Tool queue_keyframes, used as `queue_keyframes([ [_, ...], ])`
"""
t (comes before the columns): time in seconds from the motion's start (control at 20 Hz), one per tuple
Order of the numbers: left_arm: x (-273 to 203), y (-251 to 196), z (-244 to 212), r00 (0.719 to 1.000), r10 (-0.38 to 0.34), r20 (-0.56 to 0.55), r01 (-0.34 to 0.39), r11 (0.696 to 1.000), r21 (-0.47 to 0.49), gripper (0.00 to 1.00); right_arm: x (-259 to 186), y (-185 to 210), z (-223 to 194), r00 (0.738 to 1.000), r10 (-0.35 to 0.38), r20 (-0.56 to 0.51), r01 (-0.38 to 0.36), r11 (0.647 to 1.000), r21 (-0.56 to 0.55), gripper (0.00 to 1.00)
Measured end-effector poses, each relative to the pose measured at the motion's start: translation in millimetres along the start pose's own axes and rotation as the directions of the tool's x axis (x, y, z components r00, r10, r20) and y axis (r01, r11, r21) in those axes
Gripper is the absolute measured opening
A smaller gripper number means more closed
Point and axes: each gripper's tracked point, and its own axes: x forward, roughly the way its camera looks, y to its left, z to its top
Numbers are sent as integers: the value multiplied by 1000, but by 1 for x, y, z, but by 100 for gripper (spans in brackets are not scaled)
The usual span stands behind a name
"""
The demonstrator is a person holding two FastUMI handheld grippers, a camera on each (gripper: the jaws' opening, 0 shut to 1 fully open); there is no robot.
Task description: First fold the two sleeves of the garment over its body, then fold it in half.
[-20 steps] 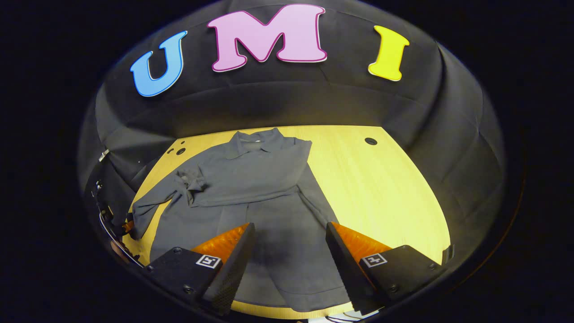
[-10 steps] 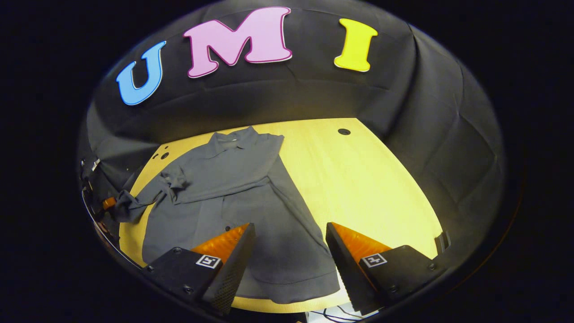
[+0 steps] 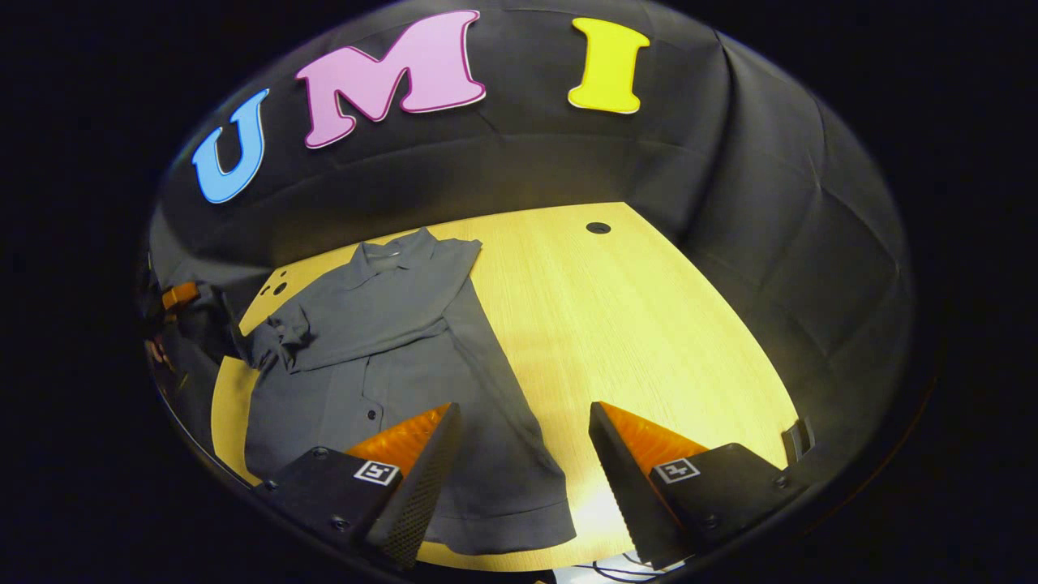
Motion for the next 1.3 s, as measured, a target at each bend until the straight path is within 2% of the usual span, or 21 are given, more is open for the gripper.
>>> queue_keyframes([
  [0.25, 20, -139, -8, 976, -217, -25, 217, 976, 3, 5, 16, -12, -12, 998, 40, -48, -38, 998, 59, 98],
  [0.55, 28, -276, -58, 904, -405, -134, 414, 909, 45, 5, 33, -26, -11, 995, 66, -73, -59, 993, 99, 99],
  [0.8, 36, -345, -113, 840, -471, -269, 503, 862, 60, 6, 40, -32, -18, 991, 91, -99, -80, 991, 111, 99],
  [1.0, 53, -357, -152, 822, -437, -365, 496, 864, 83, 7, 43, -28, -23, 986, 117, -119, -106, 989, 100, 99],
  [1.1, 56, -356, -173, 811, -414, -413, 489, 867, 92, 14, 43, -26, -27, 983, 129, -132, -117, 988, 97, 99],
  [1.3, 52, -340, -177, 813, -401, -421, 465, 883, 57, 55, 43, -14, -34, 977, 146, -153, -133, 987, 93, 99],
])
